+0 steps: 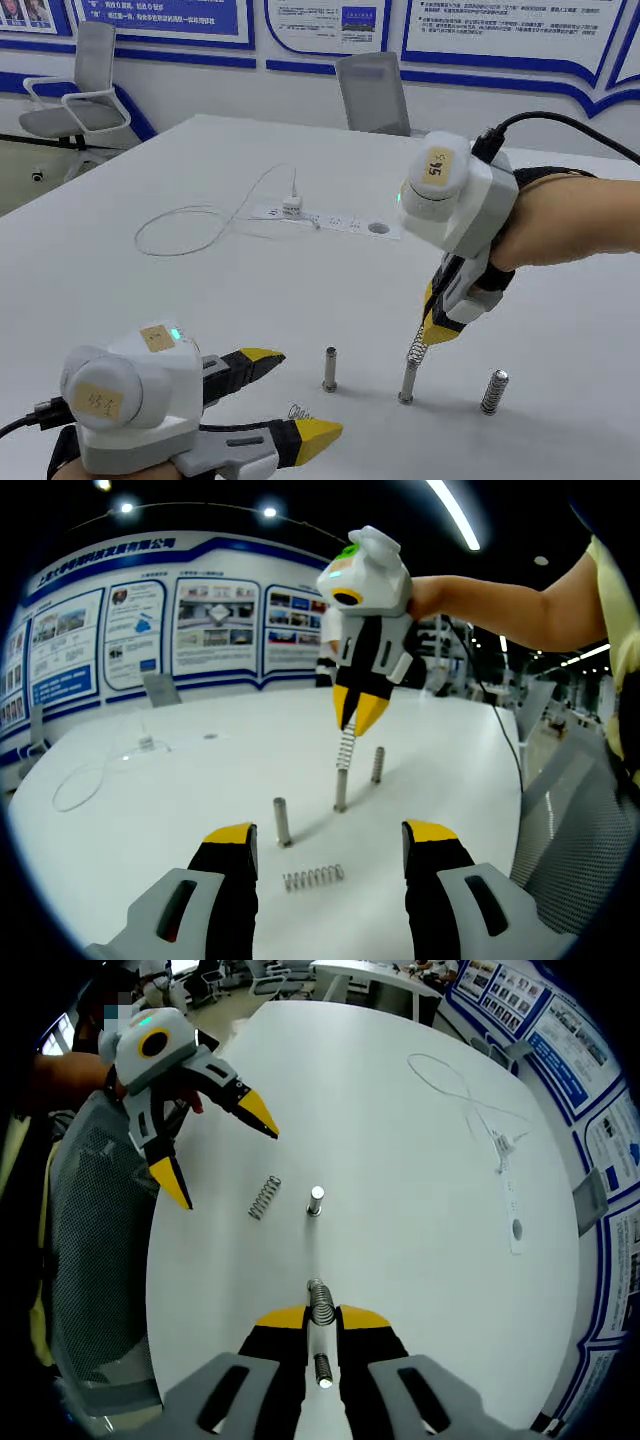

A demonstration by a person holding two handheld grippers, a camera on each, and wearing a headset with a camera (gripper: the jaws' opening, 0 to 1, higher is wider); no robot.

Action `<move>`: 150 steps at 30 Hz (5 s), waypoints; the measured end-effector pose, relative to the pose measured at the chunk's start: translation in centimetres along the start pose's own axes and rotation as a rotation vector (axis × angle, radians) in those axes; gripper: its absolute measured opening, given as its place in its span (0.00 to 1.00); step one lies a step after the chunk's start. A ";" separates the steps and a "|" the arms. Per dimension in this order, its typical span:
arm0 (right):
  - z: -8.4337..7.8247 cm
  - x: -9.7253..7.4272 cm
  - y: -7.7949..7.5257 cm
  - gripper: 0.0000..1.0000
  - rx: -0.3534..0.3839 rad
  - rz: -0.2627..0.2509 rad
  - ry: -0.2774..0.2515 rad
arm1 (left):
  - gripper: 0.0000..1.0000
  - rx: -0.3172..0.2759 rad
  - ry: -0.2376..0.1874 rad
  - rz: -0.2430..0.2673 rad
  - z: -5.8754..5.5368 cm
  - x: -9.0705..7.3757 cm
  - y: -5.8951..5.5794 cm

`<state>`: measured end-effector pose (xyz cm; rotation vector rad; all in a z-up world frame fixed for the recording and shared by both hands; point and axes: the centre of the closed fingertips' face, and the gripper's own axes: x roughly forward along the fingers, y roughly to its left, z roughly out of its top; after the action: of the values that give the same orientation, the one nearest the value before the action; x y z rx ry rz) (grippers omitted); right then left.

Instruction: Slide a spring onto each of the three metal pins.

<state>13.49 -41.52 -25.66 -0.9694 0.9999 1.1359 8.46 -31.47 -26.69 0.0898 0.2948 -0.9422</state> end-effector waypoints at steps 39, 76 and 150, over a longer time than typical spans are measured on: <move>-0.8 4.3 0.6 0.12 0.032 0.070 0.097 | 0.60 0.001 0.011 -0.008 -0.2 0.1 -0.2; -1.3 5.7 1.3 0.20 0.039 0.051 0.064 | 0.60 0.001 0.015 -0.007 -0.3 0.2 -0.1; 4.8 8.3 7.5 0.21 0.130 0.075 -0.201 | 0.60 0.009 0.017 -0.003 -0.4 -0.1 -0.2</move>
<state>7.79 -33.75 -33.04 -0.7039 0.9407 1.1901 8.15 -31.40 -27.07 0.1056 0.3069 -0.9461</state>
